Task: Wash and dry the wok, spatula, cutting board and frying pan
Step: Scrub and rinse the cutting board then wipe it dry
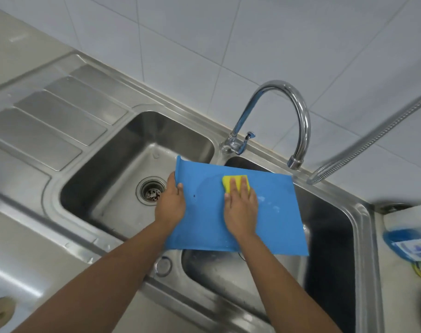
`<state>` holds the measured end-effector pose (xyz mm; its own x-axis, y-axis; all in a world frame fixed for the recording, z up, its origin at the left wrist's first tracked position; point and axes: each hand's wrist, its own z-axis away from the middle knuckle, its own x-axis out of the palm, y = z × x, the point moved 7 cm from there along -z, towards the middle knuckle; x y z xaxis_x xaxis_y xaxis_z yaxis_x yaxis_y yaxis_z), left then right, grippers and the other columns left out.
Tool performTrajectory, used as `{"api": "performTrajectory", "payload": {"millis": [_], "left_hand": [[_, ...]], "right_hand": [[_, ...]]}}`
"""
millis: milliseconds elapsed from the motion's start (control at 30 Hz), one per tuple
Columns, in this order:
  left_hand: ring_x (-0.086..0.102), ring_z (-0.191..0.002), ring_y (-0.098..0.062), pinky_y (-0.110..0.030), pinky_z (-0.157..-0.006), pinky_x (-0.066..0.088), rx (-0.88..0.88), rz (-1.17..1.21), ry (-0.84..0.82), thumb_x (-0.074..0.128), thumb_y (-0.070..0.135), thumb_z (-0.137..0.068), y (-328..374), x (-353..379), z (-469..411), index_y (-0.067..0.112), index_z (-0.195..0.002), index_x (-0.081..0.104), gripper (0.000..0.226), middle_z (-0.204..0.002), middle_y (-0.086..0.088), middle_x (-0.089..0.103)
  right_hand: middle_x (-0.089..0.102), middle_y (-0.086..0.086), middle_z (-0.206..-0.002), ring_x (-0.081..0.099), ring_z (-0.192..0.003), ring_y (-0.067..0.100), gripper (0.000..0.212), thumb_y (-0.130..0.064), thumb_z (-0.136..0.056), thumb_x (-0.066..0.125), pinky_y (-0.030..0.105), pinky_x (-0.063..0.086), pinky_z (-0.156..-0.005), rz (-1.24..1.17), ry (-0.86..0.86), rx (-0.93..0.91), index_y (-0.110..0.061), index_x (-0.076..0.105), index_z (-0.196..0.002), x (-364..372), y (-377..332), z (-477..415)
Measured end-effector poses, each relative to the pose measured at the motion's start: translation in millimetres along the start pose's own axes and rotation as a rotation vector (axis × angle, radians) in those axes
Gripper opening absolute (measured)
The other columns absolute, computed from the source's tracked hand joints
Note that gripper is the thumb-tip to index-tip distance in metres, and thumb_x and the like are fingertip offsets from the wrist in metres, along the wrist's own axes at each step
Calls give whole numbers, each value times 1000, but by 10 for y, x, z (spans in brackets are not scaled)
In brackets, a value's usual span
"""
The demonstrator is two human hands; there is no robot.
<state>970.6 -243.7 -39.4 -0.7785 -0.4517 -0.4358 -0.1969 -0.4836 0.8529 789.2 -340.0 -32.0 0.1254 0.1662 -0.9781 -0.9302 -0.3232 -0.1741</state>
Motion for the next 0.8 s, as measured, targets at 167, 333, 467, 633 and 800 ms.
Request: {"api": "performTrajectory", "payload": {"millis": [167, 333, 467, 633, 800], "left_hand": [[62, -96, -25, -44, -89, 49, -12, 17, -9, 31, 33, -103, -23, 4, -13, 36, -146, 28, 42, -109, 5, 62], [61, -94, -24, -39, -84, 47, -27, 18, -11, 30, 30, -104, -16, 12, -26, 33, -147, 28, 43, -104, 5, 60], [58, -84, -19, -36, -77, 43, -25, 10, -11, 30, 28, -105, 8, 15, 1, 31, -147, 28, 42, -95, 4, 59], [59, -96, -27, -41, -87, 46, -23, 6, -10, 30, 29, -105, 13, 13, -1, 31, -147, 27, 43, -107, 1, 60], [58, -97, -25, -37, -84, 43, -28, 9, -20, 30, 28, -105, 12, 18, -1, 29, -146, 30, 41, -107, 3, 58]], "right_hand": [[32, 11, -152, 38, -132, 38, 49, -34, -98, 24, 53, 30, -110, 54, 116, 178, -25, 37, -145, -276, 934, -727], [11, 11, -162, 22, -142, 38, 53, -27, -101, 36, 52, 16, -115, -108, 178, 547, -21, 24, -153, -309, 925, -492], [13, 5, -162, 24, -141, 33, 51, -29, -102, 33, 43, 16, -118, -27, 90, 3, -26, 25, -153, -77, 193, -393], [18, 10, -160, 32, -137, 38, 51, -30, -101, 27, 49, 23, -115, 6, 145, 124, -23, 29, -151, -291, 1121, -606], [18, 14, -159, 36, -131, 42, 52, -23, -99, 39, 49, 28, -111, -81, 225, 425, -19, 31, -151, -272, 1064, -154]]}}
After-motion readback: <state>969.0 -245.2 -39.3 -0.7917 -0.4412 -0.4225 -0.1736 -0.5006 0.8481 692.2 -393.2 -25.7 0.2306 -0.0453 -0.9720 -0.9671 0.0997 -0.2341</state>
